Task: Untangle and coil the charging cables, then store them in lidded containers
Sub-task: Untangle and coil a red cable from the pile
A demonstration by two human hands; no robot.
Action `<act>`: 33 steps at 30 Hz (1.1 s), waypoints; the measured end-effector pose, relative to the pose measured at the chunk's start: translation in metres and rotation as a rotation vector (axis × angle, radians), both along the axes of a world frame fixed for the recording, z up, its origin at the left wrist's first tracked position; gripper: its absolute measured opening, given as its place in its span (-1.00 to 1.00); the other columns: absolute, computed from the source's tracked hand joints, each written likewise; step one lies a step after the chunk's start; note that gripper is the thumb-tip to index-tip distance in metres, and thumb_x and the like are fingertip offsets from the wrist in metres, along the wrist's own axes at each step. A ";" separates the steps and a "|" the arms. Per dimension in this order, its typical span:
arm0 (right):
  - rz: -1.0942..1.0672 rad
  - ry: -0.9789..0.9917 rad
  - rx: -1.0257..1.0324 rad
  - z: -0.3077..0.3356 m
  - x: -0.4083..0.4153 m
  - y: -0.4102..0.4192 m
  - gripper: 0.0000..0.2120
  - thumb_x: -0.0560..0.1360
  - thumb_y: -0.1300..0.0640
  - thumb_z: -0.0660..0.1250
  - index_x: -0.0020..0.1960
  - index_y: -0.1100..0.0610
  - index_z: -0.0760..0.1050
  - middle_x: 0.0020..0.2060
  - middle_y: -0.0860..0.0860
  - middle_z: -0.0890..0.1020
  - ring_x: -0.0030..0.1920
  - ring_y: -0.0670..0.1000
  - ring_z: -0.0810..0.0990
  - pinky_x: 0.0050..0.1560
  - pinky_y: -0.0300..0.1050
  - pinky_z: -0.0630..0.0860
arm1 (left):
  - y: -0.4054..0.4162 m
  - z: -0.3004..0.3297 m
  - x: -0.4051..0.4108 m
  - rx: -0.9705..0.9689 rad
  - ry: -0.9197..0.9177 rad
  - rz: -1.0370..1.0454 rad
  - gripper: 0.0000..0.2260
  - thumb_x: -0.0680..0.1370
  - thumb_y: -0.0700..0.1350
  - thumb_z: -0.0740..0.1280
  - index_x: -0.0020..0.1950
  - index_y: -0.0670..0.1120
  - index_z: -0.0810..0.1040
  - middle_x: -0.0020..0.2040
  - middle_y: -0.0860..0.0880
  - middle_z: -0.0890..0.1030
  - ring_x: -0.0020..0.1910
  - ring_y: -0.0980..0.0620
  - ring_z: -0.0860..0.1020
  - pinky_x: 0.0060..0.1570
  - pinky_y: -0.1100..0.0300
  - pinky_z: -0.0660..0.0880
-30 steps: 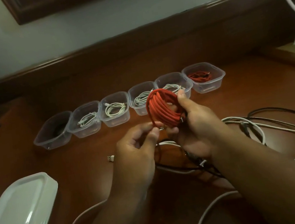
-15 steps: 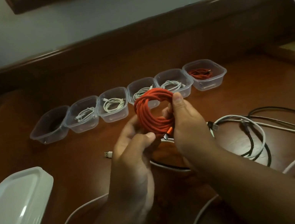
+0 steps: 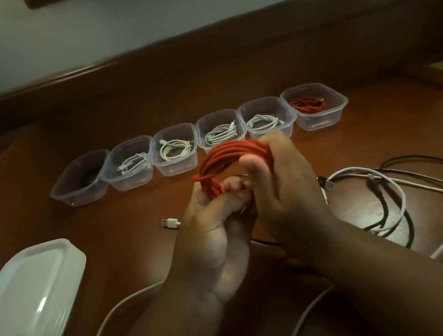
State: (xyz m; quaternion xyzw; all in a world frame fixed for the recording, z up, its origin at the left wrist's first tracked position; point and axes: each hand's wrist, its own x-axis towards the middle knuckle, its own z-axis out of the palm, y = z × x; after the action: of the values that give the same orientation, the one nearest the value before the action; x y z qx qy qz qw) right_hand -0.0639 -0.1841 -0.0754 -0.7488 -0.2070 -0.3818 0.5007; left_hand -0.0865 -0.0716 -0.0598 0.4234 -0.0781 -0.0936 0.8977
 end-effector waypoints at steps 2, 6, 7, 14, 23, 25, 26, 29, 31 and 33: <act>-0.046 -0.074 -0.098 0.000 0.002 -0.003 -0.70 0.64 -0.15 0.03 0.08 0.06 0.36 -0.13 -0.07 0.44 -0.16 -0.14 0.41 -0.11 -0.40 0.31 | -0.001 0.000 -0.003 0.002 0.013 0.000 -0.59 0.39 -0.33 0.27 0.24 -0.19 0.53 0.02 -0.20 0.58 -0.03 -0.06 0.60 -0.07 0.13 0.58; -0.117 -0.135 -0.238 -0.001 0.008 -0.006 -0.70 0.65 -0.16 0.02 0.06 0.05 0.32 -0.12 -0.06 0.40 -0.11 -0.13 0.33 -0.06 -0.21 0.30 | 0.001 0.004 -0.003 0.242 0.036 0.038 -0.68 0.49 -0.32 0.18 0.18 -0.10 0.56 -0.11 -0.09 0.67 -0.20 0.02 0.62 -0.22 0.12 0.57; -0.137 -0.137 -0.263 -0.001 0.010 -0.007 -0.70 0.65 -0.17 0.02 0.05 0.06 0.32 -0.12 -0.04 0.41 -0.10 -0.10 0.33 -0.06 -0.16 0.31 | 0.003 0.005 -0.001 0.349 0.041 0.039 -0.70 0.53 -0.32 0.16 0.16 -0.09 0.54 -0.19 -0.06 0.65 -0.26 0.02 0.59 -0.26 0.14 0.54; -0.187 0.096 -0.151 0.004 0.024 -0.021 -0.65 0.61 -0.14 0.17 -0.03 0.14 0.51 -0.09 -0.04 0.40 -0.11 -0.09 0.36 -0.08 -0.30 0.36 | 0.012 0.012 0.009 0.445 0.041 0.123 -0.61 0.50 -0.44 0.21 0.21 -0.06 0.52 -0.24 -0.07 0.65 -0.31 0.05 0.61 -0.34 0.23 0.55; -0.060 0.416 0.159 0.011 0.024 -0.027 -0.69 0.62 -0.14 0.20 -0.04 0.07 0.55 -0.12 0.01 0.57 -0.10 0.00 0.59 -0.13 -0.10 0.60 | 0.016 0.021 0.000 -0.131 0.321 -0.032 -0.87 0.47 -0.22 0.19 -0.04 -0.16 0.49 -0.41 0.06 0.24 -0.57 0.19 0.24 -0.51 0.37 0.19; -0.010 0.470 0.267 0.015 0.022 -0.028 -0.64 0.61 -0.17 0.19 -0.04 0.10 0.56 -0.16 0.14 0.61 -0.16 0.15 0.63 -0.18 0.14 0.63 | 0.016 0.019 -0.006 -0.113 0.344 -0.080 -0.95 0.51 -0.17 0.22 -0.08 -0.15 0.41 -0.42 0.07 0.22 -0.60 0.19 0.21 -0.55 0.37 0.17; 0.016 0.502 0.320 0.018 0.020 -0.028 -0.64 0.61 -0.17 0.19 -0.04 0.10 0.56 -0.18 0.18 0.62 -0.17 0.20 0.63 -0.21 0.17 0.64 | 0.015 0.018 -0.009 -0.088 0.351 -0.110 -0.92 0.53 -0.16 0.23 -0.02 -0.14 0.39 -0.43 0.06 0.22 -0.61 0.19 0.22 -0.58 0.36 0.20; 0.108 0.574 0.448 0.020 0.016 -0.027 -0.70 0.59 -0.16 0.20 -0.01 0.03 0.58 -0.18 0.14 0.66 -0.18 0.13 0.67 -0.24 0.02 0.66 | 0.010 0.015 -0.016 0.036 0.333 -0.158 -0.91 0.53 -0.13 0.26 -0.01 -0.09 0.38 -0.43 0.03 0.24 -0.61 0.15 0.24 -0.58 0.31 0.24; 0.155 0.619 0.507 0.020 0.016 -0.025 -0.73 0.58 -0.18 0.22 -0.01 -0.03 0.58 -0.18 0.08 0.67 -0.20 0.04 0.66 -0.30 -0.13 0.58 | 0.008 0.013 -0.017 0.123 0.318 -0.150 -0.86 0.51 -0.10 0.30 -0.18 -0.11 0.39 -0.43 0.00 0.27 -0.58 0.14 0.26 -0.52 0.28 0.23; 0.190 0.666 0.553 0.020 0.016 -0.024 -0.74 0.58 -0.18 0.22 -0.02 -0.04 0.58 -0.14 0.14 0.67 -0.19 0.05 0.64 -0.33 -0.18 0.52 | 0.008 0.014 -0.016 0.176 0.333 -0.157 -0.82 0.50 -0.09 0.31 -0.26 -0.09 0.39 -0.44 -0.01 0.29 -0.57 0.13 0.26 -0.50 0.29 0.20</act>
State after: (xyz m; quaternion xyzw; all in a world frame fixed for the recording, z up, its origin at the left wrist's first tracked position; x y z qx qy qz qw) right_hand -0.0478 -0.2082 -0.0555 -0.6466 0.0077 -0.1133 0.7544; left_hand -0.1028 -0.0633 -0.0456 0.4715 0.0473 -0.2384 0.8477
